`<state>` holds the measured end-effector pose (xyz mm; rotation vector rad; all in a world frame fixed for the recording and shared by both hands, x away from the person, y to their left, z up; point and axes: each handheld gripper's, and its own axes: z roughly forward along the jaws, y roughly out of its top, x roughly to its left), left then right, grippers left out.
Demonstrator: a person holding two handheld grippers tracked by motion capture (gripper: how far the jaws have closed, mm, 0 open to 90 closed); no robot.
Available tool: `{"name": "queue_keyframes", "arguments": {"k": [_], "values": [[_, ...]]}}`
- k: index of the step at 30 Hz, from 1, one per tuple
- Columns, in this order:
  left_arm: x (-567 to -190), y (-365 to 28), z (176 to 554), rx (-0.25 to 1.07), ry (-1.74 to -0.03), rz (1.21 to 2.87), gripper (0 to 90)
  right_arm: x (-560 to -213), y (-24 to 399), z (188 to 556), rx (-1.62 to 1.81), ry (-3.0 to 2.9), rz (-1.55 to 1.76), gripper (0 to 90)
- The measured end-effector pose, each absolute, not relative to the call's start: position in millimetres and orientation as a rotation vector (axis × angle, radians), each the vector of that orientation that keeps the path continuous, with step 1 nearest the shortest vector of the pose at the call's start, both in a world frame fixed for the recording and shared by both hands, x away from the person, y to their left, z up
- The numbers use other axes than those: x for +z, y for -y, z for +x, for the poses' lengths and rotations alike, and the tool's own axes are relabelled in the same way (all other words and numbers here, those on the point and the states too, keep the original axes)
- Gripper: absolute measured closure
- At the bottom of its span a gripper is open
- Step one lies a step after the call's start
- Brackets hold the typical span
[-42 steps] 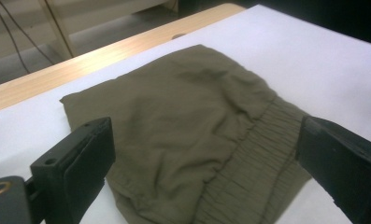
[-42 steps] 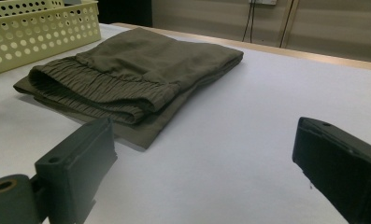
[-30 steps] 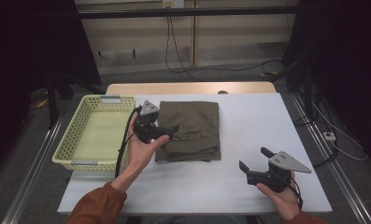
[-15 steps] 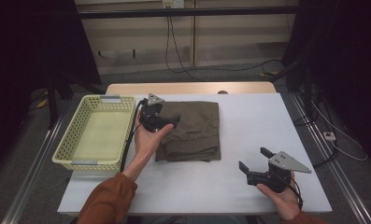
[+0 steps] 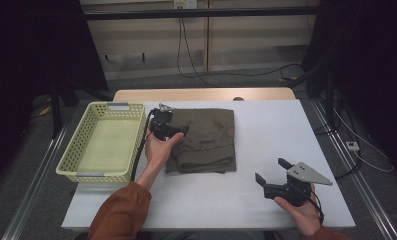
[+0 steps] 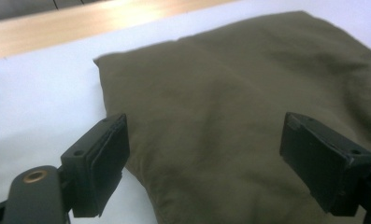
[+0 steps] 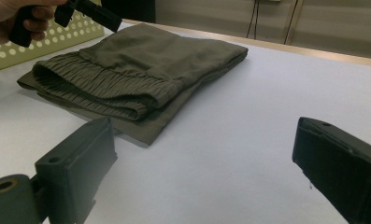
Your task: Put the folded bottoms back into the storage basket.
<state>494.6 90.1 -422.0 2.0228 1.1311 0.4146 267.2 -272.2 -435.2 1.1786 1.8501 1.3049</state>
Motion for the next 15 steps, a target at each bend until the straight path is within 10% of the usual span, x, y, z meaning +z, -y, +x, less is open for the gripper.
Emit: {"name": "queue_keyframes", "arguments": {"k": [15], "values": [[-448,-103,510,0.364,-1.276,2.068,29.4,-435,272,267,1.302,-1.851,1.179,6.4]]}}
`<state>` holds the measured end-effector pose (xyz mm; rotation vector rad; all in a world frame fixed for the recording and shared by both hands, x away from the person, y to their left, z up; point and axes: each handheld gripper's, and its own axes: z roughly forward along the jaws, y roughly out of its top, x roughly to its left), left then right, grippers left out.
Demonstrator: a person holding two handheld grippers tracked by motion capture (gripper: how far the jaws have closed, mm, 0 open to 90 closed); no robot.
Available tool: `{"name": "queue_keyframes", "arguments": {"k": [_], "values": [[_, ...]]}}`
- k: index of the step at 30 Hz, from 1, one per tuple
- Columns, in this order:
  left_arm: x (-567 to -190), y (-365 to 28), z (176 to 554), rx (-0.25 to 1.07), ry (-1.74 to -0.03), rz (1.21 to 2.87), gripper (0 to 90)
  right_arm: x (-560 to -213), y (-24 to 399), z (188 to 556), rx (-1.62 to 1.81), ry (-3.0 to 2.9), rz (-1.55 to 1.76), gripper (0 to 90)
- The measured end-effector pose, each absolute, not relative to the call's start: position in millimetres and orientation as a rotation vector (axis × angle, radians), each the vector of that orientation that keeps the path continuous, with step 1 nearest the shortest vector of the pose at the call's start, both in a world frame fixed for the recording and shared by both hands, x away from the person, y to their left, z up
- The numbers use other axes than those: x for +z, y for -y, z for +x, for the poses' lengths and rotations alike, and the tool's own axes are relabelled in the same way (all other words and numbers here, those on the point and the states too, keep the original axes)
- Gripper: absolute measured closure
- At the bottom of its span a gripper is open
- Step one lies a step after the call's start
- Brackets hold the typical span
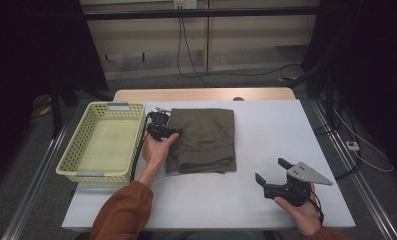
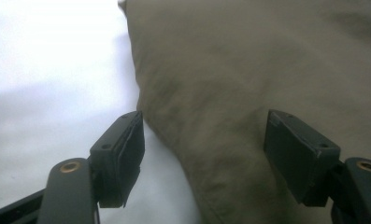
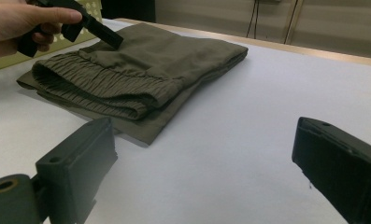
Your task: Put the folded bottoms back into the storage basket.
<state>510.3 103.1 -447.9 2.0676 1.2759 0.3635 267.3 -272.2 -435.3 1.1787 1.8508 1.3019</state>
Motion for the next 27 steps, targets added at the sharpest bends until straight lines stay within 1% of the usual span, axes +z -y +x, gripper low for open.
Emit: {"name": "queue_keyframes", "arguments": {"k": [1,7,8,9,11,14,15,16,17,19,21,22,23,25,27], "values": [[-450,-104,511,0.347,-1.294,2.073,29.3,-435,272,267,1.301,-1.850,1.180,6.5],[-455,-105,509,0.344,-1.307,2.083,29.2,-435,272,267,1.301,-1.850,1.183,6.6],[-455,-104,509,0.337,-1.318,2.078,31.2,-436,272,268,1.300,-1.852,1.183,6.6],[-454,-103,509,0.331,-1.331,2.070,31.2,-436,272,268,1.300,-1.852,1.183,6.6],[-453,-102,508,0.302,-1.334,2.073,35.0,-436,272,268,1.297,-1.852,1.181,6.8],[-452,-96,505,0.262,-1.314,2.080,35.6,-436,272,268,1.295,-1.852,1.184,7.2],[-451,-94,503,0.255,-1.298,2.094,42.9,-436,272,267,1.296,-1.855,1.183,7.7],[-450,-93,503,0.248,-1.293,2.101,42.9,-436,272,267,1.296,-1.855,1.183,7.7],[-450,-93,502,0.239,-1.295,2.101,46.6,-436,272,268,1.296,-1.855,1.182,7.7],[-450,-93,503,0.230,-1.303,2.094,50.4,-436,272,268,1.296,-1.858,1.182,7.7],[-450,-94,503,0.195,-1.291,2.090,57.6,-436,271,268,1.297,-1.857,1.183,7.8],[-450,-93,502,0.181,-1.280,2.091,62.4,-436,271,268,1.296,-1.858,1.181,7.9],[-450,-92,501,0.173,-1.279,2.090,69.5,-436,271,268,1.296,-1.858,1.187,8.0],[-450,-89,500,0.188,-1.280,2.097,69.6,-436,272,268,1.294,-1.862,1.184,8.1],[-450,-89,500,0.173,-1.281,2.088,72.2,-436,272,268,1.292,-1.863,1.183,8.1]]}}
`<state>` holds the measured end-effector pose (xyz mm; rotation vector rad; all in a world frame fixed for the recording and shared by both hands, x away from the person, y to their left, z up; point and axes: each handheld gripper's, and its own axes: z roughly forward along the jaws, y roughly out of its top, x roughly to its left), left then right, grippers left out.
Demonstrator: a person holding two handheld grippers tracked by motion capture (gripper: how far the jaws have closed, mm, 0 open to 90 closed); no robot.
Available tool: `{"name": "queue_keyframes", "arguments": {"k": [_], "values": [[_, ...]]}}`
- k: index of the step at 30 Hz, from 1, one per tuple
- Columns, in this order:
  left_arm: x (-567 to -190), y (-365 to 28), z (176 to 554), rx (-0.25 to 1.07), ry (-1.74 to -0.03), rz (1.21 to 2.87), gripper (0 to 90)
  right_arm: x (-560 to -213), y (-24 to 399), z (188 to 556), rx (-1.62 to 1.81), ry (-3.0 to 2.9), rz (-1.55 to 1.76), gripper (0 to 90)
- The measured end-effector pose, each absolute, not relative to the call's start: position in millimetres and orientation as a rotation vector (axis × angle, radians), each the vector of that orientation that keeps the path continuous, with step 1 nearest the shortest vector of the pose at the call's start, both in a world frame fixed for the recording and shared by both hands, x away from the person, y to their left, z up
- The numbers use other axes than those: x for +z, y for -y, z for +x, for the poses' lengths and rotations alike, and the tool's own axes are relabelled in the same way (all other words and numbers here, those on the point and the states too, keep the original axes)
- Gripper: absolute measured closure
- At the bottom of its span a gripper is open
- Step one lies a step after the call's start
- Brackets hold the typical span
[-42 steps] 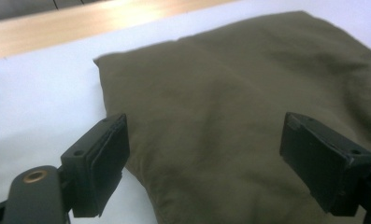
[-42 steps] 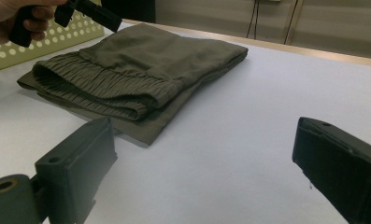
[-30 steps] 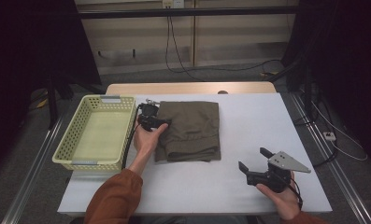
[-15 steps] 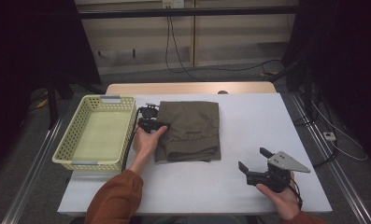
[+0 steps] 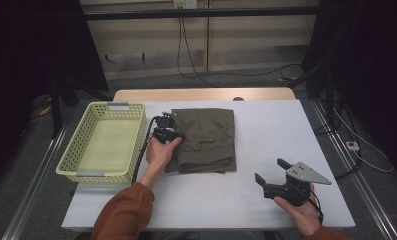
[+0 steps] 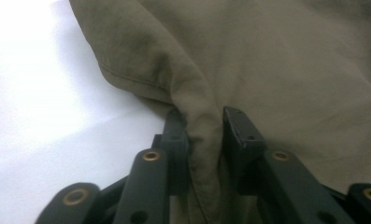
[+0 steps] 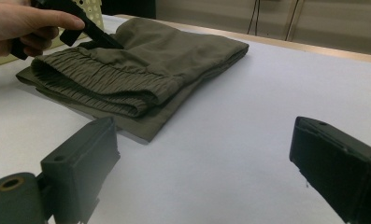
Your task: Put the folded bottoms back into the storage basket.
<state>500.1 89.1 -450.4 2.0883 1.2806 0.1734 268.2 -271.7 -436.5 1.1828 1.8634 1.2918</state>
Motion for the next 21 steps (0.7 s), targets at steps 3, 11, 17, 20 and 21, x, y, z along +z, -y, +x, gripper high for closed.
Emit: {"name": "queue_keyframes", "arguments": {"k": [3,11,17,20,21], "values": [[-451,-89,500,0.143,-1.274,2.069,80.7,-437,272,268,1.292,-1.864,1.184,8.1],[-445,-89,499,0.169,-1.248,2.050,84.8,-436,272,268,1.298,-1.859,1.189,8.1],[-431,-94,496,0.165,-1.198,2.011,84.8,-436,272,268,1.296,-1.857,1.191,8.1],[-424,-93,492,0.177,-1.166,1.994,85.1,-436,272,268,1.296,-1.858,1.190,8.1],[-422,-93,491,0.179,-1.155,1.992,85.1,-436,272,268,1.297,-1.856,1.191,8.1]]}}
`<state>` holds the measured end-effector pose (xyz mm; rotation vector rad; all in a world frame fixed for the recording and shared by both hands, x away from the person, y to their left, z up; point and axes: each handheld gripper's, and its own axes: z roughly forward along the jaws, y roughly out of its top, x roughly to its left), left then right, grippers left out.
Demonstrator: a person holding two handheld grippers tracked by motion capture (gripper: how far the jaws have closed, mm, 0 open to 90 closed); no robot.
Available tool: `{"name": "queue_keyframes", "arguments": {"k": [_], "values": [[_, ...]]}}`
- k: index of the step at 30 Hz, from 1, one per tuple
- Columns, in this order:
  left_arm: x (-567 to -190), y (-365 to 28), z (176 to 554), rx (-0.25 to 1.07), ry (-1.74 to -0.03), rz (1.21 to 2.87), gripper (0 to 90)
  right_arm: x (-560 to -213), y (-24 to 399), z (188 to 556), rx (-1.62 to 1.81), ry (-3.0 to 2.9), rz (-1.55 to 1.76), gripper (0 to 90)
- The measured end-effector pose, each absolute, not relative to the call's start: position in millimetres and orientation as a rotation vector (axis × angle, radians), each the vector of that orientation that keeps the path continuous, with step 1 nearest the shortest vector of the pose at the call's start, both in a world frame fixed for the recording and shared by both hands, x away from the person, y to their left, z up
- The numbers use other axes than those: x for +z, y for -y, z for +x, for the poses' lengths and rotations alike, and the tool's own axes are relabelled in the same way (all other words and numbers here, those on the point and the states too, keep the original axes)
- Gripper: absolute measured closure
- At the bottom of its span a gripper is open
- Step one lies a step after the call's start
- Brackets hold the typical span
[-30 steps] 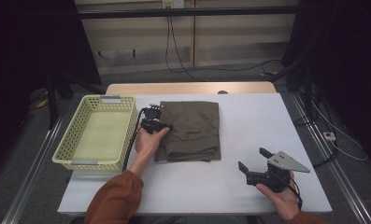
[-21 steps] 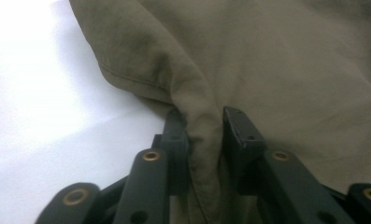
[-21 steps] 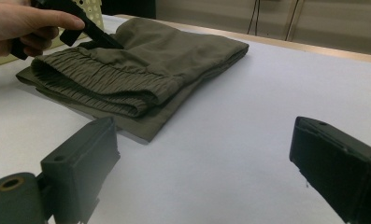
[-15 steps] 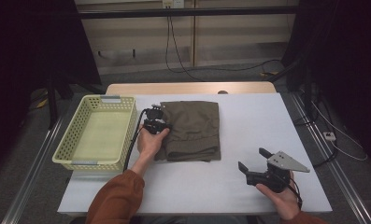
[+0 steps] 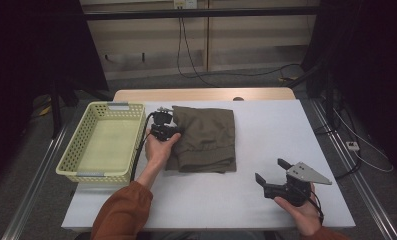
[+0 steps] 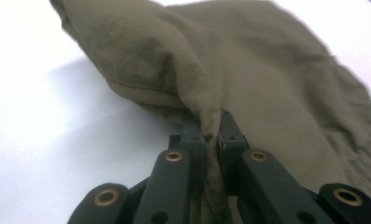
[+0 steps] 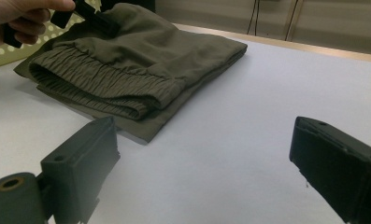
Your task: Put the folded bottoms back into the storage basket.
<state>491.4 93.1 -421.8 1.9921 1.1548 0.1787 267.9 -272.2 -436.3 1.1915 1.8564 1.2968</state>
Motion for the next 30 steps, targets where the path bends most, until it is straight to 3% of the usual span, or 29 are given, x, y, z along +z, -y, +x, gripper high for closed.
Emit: {"name": "queue_keyframes", "arguments": {"k": [20,30], "values": [[-365,-88,465,0.244,-0.843,1.941,85.8,-437,273,269,1.298,-1.857,1.195,8.1],[-345,-97,456,0.294,-0.795,1.896,86.0,-437,273,268,1.300,-1.853,1.197,8.0]]}}
